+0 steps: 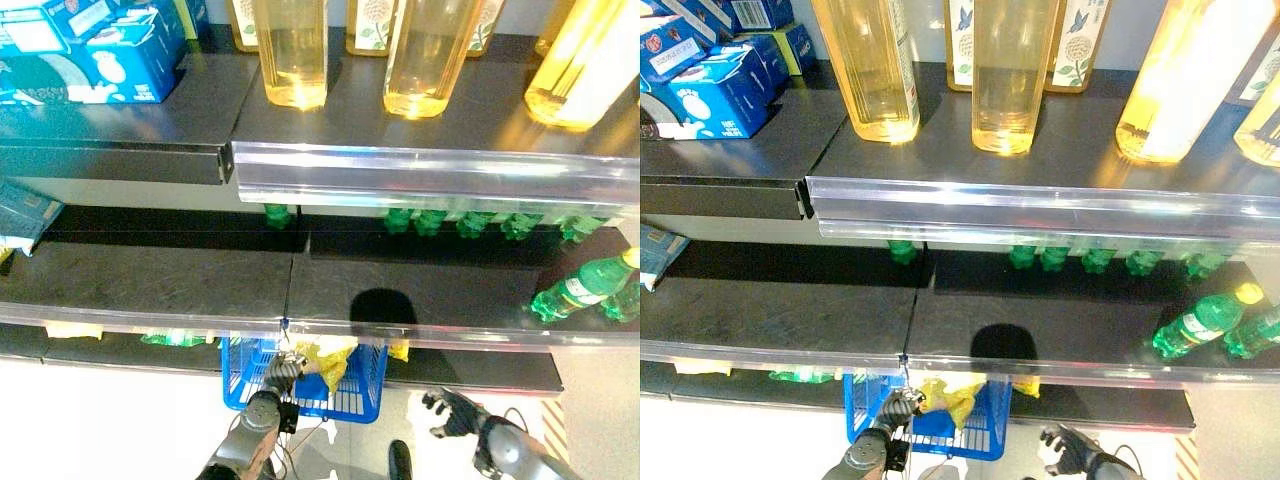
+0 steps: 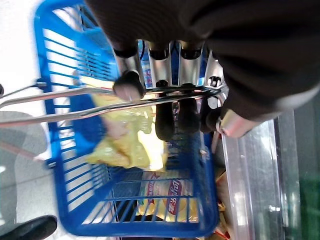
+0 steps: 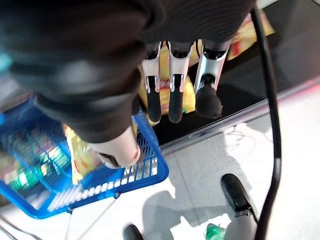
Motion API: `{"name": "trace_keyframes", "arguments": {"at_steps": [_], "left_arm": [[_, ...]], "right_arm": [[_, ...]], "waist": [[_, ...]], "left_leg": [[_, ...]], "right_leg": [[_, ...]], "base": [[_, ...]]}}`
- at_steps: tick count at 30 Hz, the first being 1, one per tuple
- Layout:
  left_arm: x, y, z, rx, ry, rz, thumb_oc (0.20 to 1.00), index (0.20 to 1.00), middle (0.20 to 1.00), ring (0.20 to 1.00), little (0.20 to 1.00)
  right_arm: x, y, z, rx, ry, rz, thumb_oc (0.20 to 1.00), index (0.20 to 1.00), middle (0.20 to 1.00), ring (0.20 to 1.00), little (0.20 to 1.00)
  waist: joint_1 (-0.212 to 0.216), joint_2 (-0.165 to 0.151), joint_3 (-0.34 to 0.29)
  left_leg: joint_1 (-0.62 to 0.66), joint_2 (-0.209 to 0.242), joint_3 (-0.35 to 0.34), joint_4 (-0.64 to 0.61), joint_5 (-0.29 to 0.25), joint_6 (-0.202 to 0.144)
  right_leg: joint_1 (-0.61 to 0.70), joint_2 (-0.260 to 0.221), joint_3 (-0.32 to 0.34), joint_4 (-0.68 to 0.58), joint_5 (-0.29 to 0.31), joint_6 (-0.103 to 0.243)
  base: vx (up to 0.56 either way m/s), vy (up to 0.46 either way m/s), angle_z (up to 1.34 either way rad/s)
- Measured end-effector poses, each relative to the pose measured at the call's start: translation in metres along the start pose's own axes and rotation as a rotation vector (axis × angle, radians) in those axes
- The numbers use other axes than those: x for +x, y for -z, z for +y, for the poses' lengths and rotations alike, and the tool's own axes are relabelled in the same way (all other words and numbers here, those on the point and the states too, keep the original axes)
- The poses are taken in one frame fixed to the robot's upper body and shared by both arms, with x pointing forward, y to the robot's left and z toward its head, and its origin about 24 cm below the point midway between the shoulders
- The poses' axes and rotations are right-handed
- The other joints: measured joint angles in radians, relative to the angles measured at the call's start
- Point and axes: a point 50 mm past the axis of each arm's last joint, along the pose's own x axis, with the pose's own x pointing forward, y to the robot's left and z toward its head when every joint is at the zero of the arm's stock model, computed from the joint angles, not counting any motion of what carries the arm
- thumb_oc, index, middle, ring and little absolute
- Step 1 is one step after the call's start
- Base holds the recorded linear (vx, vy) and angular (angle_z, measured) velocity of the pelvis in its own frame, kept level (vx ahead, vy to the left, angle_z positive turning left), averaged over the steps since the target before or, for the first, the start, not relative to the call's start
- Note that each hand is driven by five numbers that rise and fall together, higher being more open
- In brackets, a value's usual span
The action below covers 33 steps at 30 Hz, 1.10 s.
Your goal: Pick up the snacks into the basket
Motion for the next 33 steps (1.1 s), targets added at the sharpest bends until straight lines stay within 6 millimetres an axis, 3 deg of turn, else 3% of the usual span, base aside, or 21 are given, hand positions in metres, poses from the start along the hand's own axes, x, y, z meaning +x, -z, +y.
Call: {"name": "trace_keyframes", "arguments": {"at_steps": [7, 14, 19, 24, 25, 26, 29, 33], "left_arm": [[0.006, -0.009, -0.013, 0.026, 0.010, -0.005, 0.200, 0.200, 0.200, 0.200, 0.200], [0.007, -0.008, -0.003, 0.005, -0.040, 0.001, 0.200, 0.200, 0.200, 0.200, 0.200], [0.003, 0.004, 0.008, -0.032, -0.089, 0.040, 0.200, 0.200, 0.200, 0.200, 0.200], [-0.009, 0.034, 0.019, -0.058, -0.132, 0.125, 0.200, 0.200, 0.200, 0.200, 0.200], [-0.013, 0.043, 0.024, -0.048, -0.145, 0.152, 0.200, 0.200, 0.200, 0.200, 0.200], [-0.014, 0.052, 0.027, -0.058, -0.170, 0.192, 0.200, 0.200, 0.200, 0.200, 0.200], [-0.021, 0.079, 0.036, -0.026, -0.214, 0.299, 0.200, 0.200, 0.200, 0.200, 0.200], [-0.044, 0.126, 0.043, 0.042, -0.257, 0.507, 0.200, 0.200, 0.200, 0.200, 0.200]], "right_arm": [[0.012, -0.012, 0.010, -0.023, -0.004, -0.002, 0.200, 0.200, 0.200, 0.200, 0.200], [0.010, -0.005, -0.003, 0.055, 0.121, 0.033, 0.200, 0.200, 0.200, 0.200, 0.200], [0.002, 0.005, -0.011, 0.181, 0.211, 0.062, 0.200, 0.200, 0.200, 0.200, 0.200], [-0.012, 0.020, -0.012, 0.298, 0.265, 0.096, 0.200, 0.200, 0.200, 0.200, 0.200], [-0.014, 0.024, -0.011, 0.325, 0.272, 0.110, 0.470, 0.470, 0.470, 0.470, 0.470], [-0.015, 0.027, -0.012, 0.352, 0.280, 0.120, 1.000, 1.000, 1.000, 1.000, 1.000], [-0.019, 0.034, -0.012, 0.451, 0.311, 0.144, 1.000, 1.000, 1.000, 1.000, 1.000], [-0.034, 0.054, -0.004, 0.648, 0.394, 0.211, 1.000, 1.000, 1.000, 1.000, 1.000]], "waist": [[-0.006, 0.003, 0.063], [-0.004, 0.003, 0.074], [-0.004, 0.004, 0.074], [-0.005, 0.010, 0.072], [0.001, 0.011, 0.071], [0.003, 0.014, 0.070], [0.001, 0.021, 0.065], [-0.005, 0.041, -0.005]], "left_leg": [[-0.014, -0.001, 0.000, 0.000, 0.000, 0.000], [-0.006, -0.001, -0.001, 0.000, 0.000, 0.000], [0.017, -0.001, -0.004, 0.000, 0.000, 0.000], [0.052, 0.000, -0.023, 0.000, -0.002, -0.002], [0.057, 0.000, -0.024, 0.000, -0.003, -0.003], [0.064, 0.000, -0.025, 0.000, -0.003, -0.003], [0.078, 0.000, -0.029, -0.001, -0.005, -0.004], [0.094, 0.002, -0.029, -0.001, -0.014, -0.008]], "right_leg": [[-0.014, 0.000, -0.001, 0.000, 0.000, 0.000], [-0.005, -0.001, -0.002, 0.000, 0.000, 0.000], [0.020, -0.001, -0.005, 0.000, -0.002, 0.001], [0.070, 0.000, -0.026, -0.003, -0.013, 0.000], [0.076, 0.000, -0.027, -0.005, -0.013, 0.000], [0.083, 0.000, -0.027, -0.005, -0.013, 0.000], [0.099, 0.000, -0.030, -0.005, -0.016, 0.000], [0.116, 0.001, -0.033, 0.000, -0.026, 0.000]], "base": [[0.00, 0.000, 0.00], [0.01, 0.003, 0.00], [0.02, 0.003, 0.01], [0.04, 0.001, 0.11], [0.04, -0.002, 0.06], [0.05, 0.003, 0.02], [0.05, -0.006, 0.03], [0.05, -0.039, 0.01]]}}
